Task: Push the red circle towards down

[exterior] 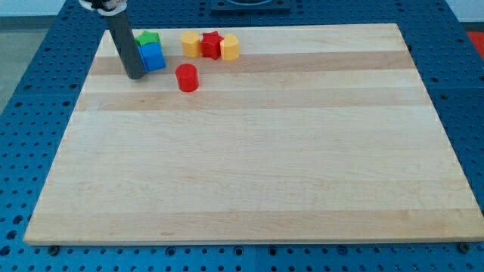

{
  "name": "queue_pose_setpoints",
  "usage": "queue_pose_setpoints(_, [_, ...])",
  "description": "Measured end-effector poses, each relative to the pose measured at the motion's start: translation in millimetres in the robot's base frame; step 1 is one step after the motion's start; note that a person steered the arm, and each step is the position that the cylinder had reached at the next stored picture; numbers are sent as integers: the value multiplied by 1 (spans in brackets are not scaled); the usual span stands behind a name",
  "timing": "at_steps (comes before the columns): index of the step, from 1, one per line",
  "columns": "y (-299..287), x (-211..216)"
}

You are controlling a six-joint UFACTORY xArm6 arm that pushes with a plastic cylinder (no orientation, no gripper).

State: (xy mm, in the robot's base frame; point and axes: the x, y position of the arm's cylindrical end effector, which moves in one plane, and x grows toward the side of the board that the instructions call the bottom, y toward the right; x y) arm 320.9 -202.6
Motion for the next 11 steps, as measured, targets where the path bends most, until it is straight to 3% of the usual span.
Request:
queue_pose_setpoints(1, [36, 0])
queue_pose_setpoints(4, [54, 0])
queue_pose_setpoints(8, [176, 0])
queue_pose_setpoints(10, [184, 0])
queue_pose_setpoints(11, [144, 0])
